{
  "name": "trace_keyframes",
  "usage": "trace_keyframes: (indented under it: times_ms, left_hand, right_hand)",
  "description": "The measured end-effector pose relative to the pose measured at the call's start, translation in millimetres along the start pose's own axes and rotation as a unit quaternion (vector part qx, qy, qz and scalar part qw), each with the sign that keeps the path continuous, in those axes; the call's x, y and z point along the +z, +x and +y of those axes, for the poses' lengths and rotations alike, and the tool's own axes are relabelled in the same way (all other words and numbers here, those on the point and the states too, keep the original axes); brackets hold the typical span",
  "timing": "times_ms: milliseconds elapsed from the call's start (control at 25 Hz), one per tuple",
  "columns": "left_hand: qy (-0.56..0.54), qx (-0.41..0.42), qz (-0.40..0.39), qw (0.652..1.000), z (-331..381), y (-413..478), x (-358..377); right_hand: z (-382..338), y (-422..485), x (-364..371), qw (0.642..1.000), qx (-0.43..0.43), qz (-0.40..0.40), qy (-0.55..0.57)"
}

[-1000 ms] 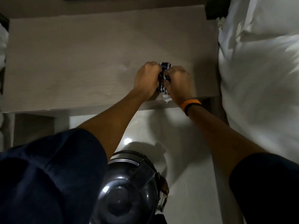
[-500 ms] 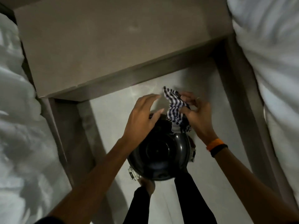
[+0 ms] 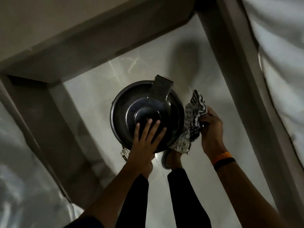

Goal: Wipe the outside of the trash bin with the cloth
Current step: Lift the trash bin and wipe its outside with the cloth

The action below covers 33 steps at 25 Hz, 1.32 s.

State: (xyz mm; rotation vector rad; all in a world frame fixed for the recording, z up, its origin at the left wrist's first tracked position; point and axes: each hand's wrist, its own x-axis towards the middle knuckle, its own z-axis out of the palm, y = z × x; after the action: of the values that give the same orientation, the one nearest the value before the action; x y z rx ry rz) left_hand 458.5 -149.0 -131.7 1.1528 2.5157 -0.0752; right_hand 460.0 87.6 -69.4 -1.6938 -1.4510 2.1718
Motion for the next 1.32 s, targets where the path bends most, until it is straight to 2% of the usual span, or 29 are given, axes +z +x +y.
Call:
trace_keyframes:
  times_ms: [80,240,320,400,560,640,720,760,800,840,880,1000,1080,1120,1240,1320]
  left_hand:
    - [0.014,0.011,0.048,0.999,2.4,7.0,-0.4]
    - [-0.008,-0.017,0.073,0.997,-23.9,32.6,-34.1]
    - [-0.081,-0.059,0.086,0.991,-48.6,50.1,-57.4]
    - [-0.191,-0.123,0.072,0.971,-66.5,59.7,-79.9]
    - [-0.29,-0.247,0.038,0.924,-88.2,57.1,-92.9]
    - [-0.345,-0.292,0.029,0.891,-90.0,55.8,-84.0]
    - [-0.395,-0.307,0.026,0.866,-80.2,58.2,-75.4]
    - [-0.409,-0.313,0.029,0.857,-73.7,59.7,-71.0]
    - [-0.42,-0.316,0.031,0.85,-66.8,61.0,-67.0]
    - [-0.428,-0.316,0.033,0.846,-60.9,61.8,-64.1]
    - [-0.425,-0.312,0.038,0.849,-57.6,62.0,-63.5]
    - [-0.383,-0.284,0.034,0.878,-62.1,61.8,-62.0]
    - [-0.369,-0.275,0.015,0.887,-66.0,59.3,-63.4]
    - [-0.367,-0.278,0.009,0.888,-65.3,56.5,-65.3]
    - [-0.328,-0.27,-0.01,0.905,-53.6,41.9,-67.8]
    - [-0.296,-0.262,-0.024,0.918,-49.3,34.0,-67.0]
  right_hand:
    - [5.5,3.0,-9.8,1.0,0.002,0.007,0.012]
    - [2.6,0.8,-15.5,0.995,0.005,0.005,0.095]
    - [3.5,-0.7,-12.9,0.993,-0.001,-0.004,0.121]
    - [4.2,2.7,-4.2,0.989,-0.016,-0.001,0.15]
    - [15.3,15.0,37.9,0.978,-0.063,0.03,0.199]
    - [22.4,14.9,67.4,0.99,-0.085,0.04,0.108]
    - [38.0,10.9,98.1,0.985,-0.149,0.005,-0.089]
    - [48.1,7.2,112.6,0.953,-0.201,-0.036,-0.225]
    - [59.5,4.7,123.5,0.903,-0.244,-0.076,-0.345]
    - [68.4,3.8,128.9,0.86,-0.268,-0.103,-0.423]
    - [74.9,5.1,129.4,0.838,-0.273,-0.121,-0.457]
    - [82.6,20.0,115.5,0.809,-0.298,-0.157,-0.481]
    - [84.5,31.7,98.6,0.78,-0.297,-0.145,-0.531]
    - [83.9,40.1,88.1,0.778,-0.273,-0.126,-0.551]
    - [87.8,72.0,54.0,0.817,-0.149,-0.096,-0.549]
    - [84.0,79.5,47.1,0.849,-0.091,-0.131,-0.504]
